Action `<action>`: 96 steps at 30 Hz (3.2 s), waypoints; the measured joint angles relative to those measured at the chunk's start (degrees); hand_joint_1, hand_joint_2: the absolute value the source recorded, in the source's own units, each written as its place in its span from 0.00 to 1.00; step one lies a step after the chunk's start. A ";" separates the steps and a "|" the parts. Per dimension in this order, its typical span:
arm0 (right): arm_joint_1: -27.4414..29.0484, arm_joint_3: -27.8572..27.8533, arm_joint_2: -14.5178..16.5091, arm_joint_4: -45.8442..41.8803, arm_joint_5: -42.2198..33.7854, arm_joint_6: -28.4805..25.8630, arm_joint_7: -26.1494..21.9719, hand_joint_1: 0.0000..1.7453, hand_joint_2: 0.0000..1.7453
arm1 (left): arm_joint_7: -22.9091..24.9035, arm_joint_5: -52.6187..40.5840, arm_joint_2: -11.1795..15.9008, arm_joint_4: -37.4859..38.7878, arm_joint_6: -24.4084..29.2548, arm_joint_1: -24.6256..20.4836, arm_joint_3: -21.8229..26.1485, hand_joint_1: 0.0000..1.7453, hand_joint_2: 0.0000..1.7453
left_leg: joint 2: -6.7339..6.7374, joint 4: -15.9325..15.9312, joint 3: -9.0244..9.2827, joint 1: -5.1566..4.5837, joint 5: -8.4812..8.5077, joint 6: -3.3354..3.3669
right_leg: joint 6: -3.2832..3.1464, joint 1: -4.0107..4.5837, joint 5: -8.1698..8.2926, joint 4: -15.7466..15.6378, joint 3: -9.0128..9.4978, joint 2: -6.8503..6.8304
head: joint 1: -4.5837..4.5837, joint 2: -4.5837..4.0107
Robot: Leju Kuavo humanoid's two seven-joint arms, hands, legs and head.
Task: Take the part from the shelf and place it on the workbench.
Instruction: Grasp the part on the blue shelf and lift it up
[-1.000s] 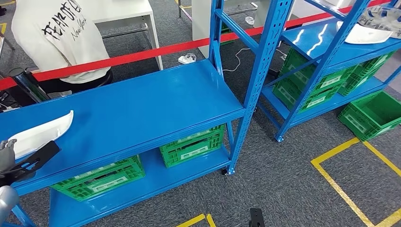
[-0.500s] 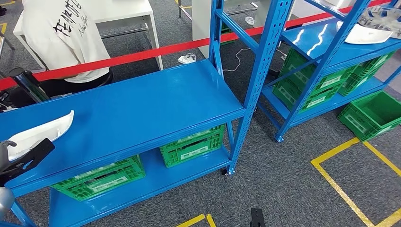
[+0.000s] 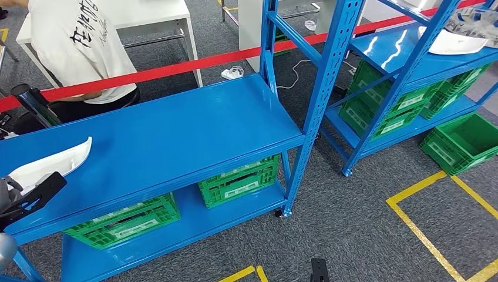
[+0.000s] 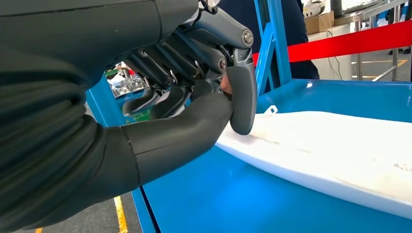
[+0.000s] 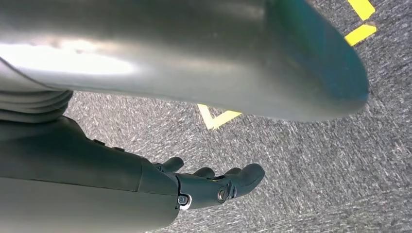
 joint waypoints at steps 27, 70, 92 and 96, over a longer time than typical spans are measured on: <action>0.06 0.00 0.00 0.00 0.63 0.70 -0.48 0.00 0.00 | -2.79 -0.03 0.69 -0.15 3.19 1.01 0.24 0.00 0.00 | 0.00 0.00 0.00 0.00 0.00 0.00 | 0.00 -0.01 0.00 0.00 -0.02 0.00 | 0.01 -0.01; 0.01 -0.25 -0.19 0.12 0.67 0.67 -0.39 0.00 0.00 | -4.64 -2.90 -0.11 -0.67 4.92 2.66 1.64 0.00 0.75 | 0.11 0.59 -0.24 -0.06 -0.48 -1.45 | -1.81 0.06 0.55 2.64 -3.09 0.35 | 0.18 0.00; -0.04 -0.57 -0.19 0.13 1.32 1.46 0.49 0.00 0.00 | -15.74 2.24 -1.71 -1.37 4.18 4.71 5.25 0.00 1.00 | 0.03 0.59 -0.13 -0.08 -0.66 -0.69 | -0.95 0.01 0.81 1.49 -2.37 0.20 | 0.20 0.00; 0.03 -0.57 -0.13 0.16 2.01 2.30 0.73 0.00 0.00 | -19.53 3.13 -2.31 -1.96 5.47 5.67 6.60 0.00 1.00 | 0.04 0.56 -0.11 -0.08 -0.66 -0.69 | -0.96 0.03 0.81 1.49 -2.38 0.21 | 0.19 -0.01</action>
